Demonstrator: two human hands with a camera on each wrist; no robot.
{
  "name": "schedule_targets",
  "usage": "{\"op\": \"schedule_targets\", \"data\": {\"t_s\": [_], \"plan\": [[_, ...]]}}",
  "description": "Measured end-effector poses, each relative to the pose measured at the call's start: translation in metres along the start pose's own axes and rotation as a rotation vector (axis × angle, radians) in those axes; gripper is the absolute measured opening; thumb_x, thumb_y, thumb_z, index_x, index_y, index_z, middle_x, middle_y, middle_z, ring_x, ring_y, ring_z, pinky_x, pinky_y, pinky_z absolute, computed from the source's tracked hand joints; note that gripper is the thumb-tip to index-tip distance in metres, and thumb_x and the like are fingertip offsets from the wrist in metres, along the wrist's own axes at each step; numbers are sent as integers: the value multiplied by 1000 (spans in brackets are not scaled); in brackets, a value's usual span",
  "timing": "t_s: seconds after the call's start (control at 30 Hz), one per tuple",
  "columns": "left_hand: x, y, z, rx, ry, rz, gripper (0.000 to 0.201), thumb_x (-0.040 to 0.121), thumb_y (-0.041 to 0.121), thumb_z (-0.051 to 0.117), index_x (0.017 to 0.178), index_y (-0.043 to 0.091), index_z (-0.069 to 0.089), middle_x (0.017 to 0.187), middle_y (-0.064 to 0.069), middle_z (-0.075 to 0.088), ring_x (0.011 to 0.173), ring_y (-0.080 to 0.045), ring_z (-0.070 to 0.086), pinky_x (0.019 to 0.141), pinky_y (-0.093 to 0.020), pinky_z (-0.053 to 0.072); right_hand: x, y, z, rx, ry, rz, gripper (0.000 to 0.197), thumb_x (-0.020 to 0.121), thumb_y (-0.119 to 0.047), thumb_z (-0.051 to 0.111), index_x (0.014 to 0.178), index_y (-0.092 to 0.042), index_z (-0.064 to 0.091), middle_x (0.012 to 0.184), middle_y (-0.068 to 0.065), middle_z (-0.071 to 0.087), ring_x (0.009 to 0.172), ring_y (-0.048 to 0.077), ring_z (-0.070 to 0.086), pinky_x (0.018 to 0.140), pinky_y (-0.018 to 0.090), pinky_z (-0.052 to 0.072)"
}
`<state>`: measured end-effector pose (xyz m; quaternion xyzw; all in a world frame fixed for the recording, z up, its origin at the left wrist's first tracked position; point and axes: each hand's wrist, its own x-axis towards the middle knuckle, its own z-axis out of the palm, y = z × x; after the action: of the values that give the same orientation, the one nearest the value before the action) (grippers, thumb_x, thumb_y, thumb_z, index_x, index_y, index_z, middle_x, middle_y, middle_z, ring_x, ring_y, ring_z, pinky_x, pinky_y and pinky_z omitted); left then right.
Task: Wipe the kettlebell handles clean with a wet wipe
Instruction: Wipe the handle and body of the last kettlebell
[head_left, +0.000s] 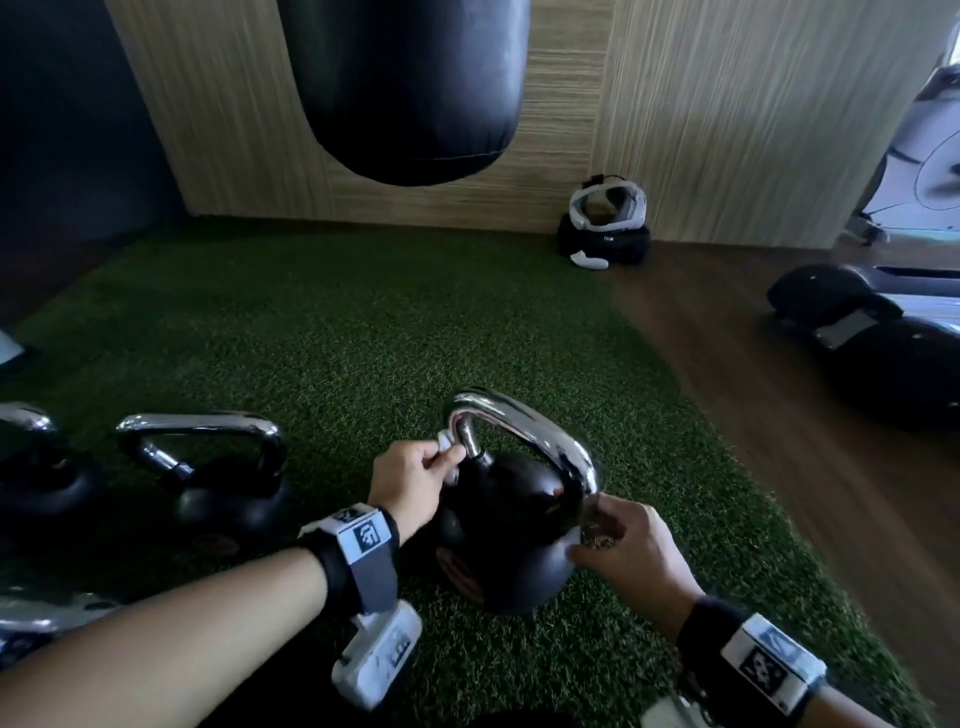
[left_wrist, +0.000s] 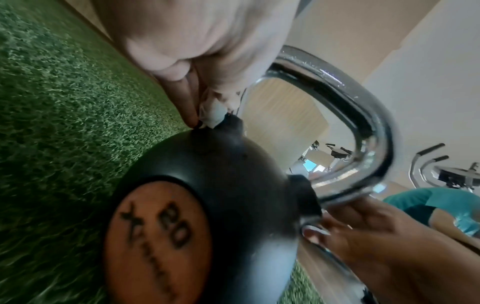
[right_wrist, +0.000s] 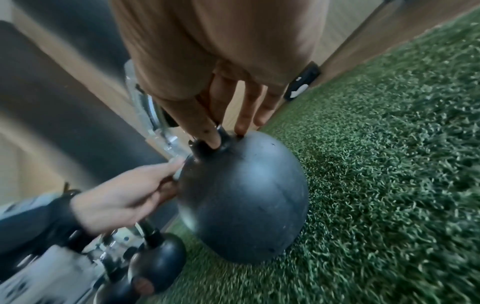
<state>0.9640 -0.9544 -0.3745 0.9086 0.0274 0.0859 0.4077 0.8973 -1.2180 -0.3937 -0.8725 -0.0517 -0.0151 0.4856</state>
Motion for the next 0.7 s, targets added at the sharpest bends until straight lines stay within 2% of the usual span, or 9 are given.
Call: {"op": "schedule_targets", "data": {"t_s": [0.1,0.2,0.27,0.33,0.37,0.43,0.53,0.6,0.7], "plan": [[16,14,10,-86,-30,-52,35,94,41,70,80,10,78,53,7,63,49,-5,50,44,-15,32,-17,-7,7,-136,10,-91,46,76,-13,75,115,-37,76,103,-23,77,96,-7,71,83,17,58],[25,23,20,-194,-68,-62,32,95,34,72,80,6,78,57,5,63,49,-5,47,46,-17,33,-24,-22,10,-236,-42,-177,65,75,-6,67,125,-47,68,105,-25,75,90,-5,71,80,18,59],[28,30,19,-218,-136,-85,27,96,29,70,84,7,80,61,4,66,49,-5,50,46,-14,35,-18,-39,4,-279,-100,-186,68,77,-2,63,116,-57,67,85,-38,69,74,3,70,65,20,58],[31,38,12,-232,-224,-116,30,99,26,66,74,13,75,56,9,65,48,-4,53,46,-12,37,-1,-45,-1,-232,-75,-200,59,81,0,65,99,-57,71,76,-51,59,78,-10,66,67,15,53],[33,43,8,-224,-276,-125,37,100,25,62,65,16,69,49,11,60,47,-3,52,48,-13,37,10,-47,-2,-195,-8,-200,48,85,-5,69,99,-51,74,80,-49,61,85,-17,63,77,14,53],[39,47,2,-206,-382,-153,43,98,29,57,59,11,63,51,5,62,54,-7,55,65,-19,45,30,-42,5,-141,48,-132,29,90,-35,72,119,-36,73,112,-29,68,105,-11,61,99,26,51],[43,42,2,-255,-432,-132,42,77,34,61,83,-6,74,89,-23,76,83,-33,69,98,-50,55,46,-34,30,-77,-69,28,91,72,-77,50,149,-28,49,148,-2,54,134,16,52,115,39,41],[41,39,7,-209,-372,-132,29,72,27,66,78,1,78,83,-19,77,82,-39,71,89,-48,60,48,-33,46,-50,-39,25,96,67,-74,39,149,-25,50,148,-1,54,134,18,51,114,34,39],[35,47,7,-111,-275,-122,11,87,15,72,83,10,82,63,0,71,59,-15,57,56,-27,49,45,-30,55,-52,51,22,88,68,-69,38,144,-28,54,143,-3,57,129,17,53,111,33,41]]}}
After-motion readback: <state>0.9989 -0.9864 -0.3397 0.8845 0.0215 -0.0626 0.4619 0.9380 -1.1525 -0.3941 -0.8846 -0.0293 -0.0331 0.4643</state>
